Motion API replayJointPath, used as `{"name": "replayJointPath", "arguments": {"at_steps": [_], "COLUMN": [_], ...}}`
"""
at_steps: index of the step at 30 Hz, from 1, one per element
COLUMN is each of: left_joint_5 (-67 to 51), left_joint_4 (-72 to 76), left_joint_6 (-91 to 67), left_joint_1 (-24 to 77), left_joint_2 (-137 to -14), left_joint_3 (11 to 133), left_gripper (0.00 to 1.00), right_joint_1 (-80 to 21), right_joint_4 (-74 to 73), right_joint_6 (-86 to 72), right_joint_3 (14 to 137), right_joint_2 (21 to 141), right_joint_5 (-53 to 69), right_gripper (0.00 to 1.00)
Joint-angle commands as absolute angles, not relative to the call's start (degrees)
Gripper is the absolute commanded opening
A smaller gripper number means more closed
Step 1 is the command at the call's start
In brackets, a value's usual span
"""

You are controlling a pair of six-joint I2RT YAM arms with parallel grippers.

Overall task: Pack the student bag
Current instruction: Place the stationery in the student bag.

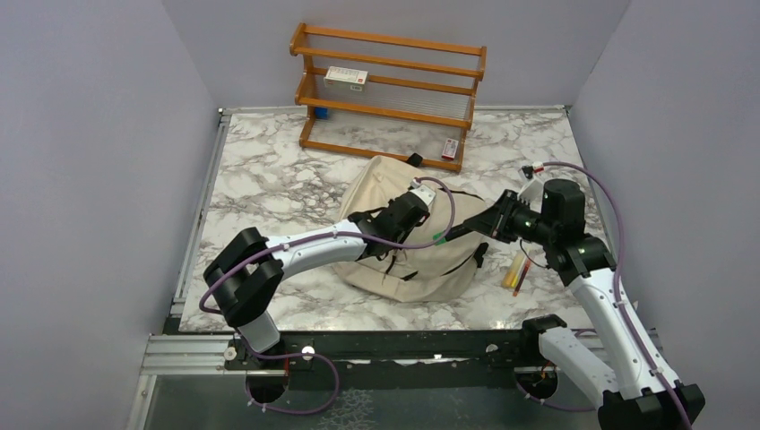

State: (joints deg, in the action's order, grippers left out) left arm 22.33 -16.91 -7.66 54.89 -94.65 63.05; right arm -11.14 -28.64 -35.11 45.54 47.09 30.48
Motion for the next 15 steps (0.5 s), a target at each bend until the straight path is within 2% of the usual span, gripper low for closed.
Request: {"name": "replayJointPath", "arguments": {"at_steps": [1,5,15], "left_joint_5": [26.81,28.61,28.48], "left_joint_4": [-19.1,-19.15,-14.94], "left_joint_6": [-8.66,-10.7,-18.31], "left_joint_1": [55.18,55.2,55.19], "left_joint_2": [-94.15,-92.29,-84.46], "left_joint_3": [65.27,65.61,62.88], "left_gripper": [0.23,0.0,0.0], "right_joint_1": [-10.92,-10.9,-10.97], "right_joint_4": [-27.83,-25.24,-15.96], "right_joint_6": [-39.93,-45.05,-56.05], "right_joint_3": [44.13,43.43,42.94], "right_joint_2": [45.48,46.53,51.31], "right_joint_5": [27.44,27.81,27.13], "right_gripper": [0.0,0.0,0.01]}}
